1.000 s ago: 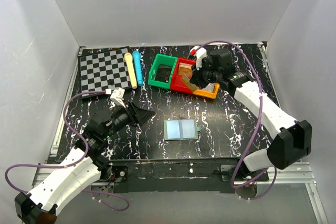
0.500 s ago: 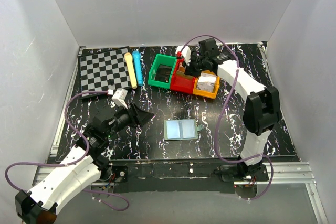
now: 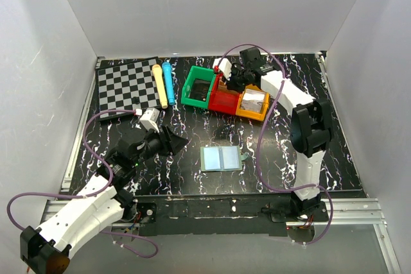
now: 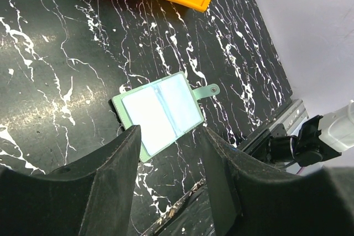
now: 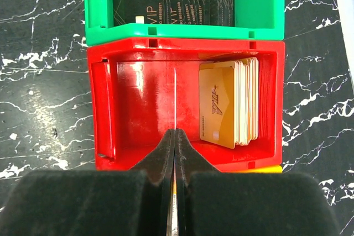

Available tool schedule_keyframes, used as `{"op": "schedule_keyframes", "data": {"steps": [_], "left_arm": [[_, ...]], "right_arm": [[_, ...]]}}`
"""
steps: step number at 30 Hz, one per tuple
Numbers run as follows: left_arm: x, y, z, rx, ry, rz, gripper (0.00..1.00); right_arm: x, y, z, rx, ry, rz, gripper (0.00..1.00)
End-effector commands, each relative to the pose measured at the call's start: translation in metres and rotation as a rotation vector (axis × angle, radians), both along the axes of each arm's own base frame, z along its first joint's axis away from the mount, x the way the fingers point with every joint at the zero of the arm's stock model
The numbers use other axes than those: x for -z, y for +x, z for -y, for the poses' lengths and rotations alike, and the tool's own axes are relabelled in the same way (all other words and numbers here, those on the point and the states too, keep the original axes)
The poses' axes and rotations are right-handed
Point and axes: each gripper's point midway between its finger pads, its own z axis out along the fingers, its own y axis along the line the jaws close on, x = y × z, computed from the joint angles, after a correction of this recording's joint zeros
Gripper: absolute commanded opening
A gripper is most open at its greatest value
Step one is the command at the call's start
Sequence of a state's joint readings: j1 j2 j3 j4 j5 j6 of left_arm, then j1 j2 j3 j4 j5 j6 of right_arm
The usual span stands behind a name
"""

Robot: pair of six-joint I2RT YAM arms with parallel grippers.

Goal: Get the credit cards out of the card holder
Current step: Place the credit card in the storage box.

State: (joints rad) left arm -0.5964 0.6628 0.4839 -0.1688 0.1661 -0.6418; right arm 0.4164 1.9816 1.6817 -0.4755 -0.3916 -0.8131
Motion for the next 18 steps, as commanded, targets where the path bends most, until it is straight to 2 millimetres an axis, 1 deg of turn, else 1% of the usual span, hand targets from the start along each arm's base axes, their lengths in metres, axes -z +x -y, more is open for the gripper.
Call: {"op": "schedule_keyframes", "data": {"steps": [1,5,8,18], "left_arm": [[-0.008,0.004,-0.005,-0.020,0.015,0.025,0.47],[-0.002,0.004,-0.006,-0.028,0.021,0.011,0.47],[-0.003,0.005,-0.007,-0.035,0.023,0.011,0.46],[0.006,0.008,-0.005,-0.032,0.045,-0.008,0.46]], "right_arm": [[-0.007,0.019,-0.004,-0.024,-0.016,0.075,0.01],[0.002,0.026,-0.008,-0.023,-0.016,0.066,0.01],[0.008,0.032,-0.010,-0.012,-0.022,0.062,0.01],[0.030,0.046,-0.010,0.017,-0.049,0.041,0.01]]}}
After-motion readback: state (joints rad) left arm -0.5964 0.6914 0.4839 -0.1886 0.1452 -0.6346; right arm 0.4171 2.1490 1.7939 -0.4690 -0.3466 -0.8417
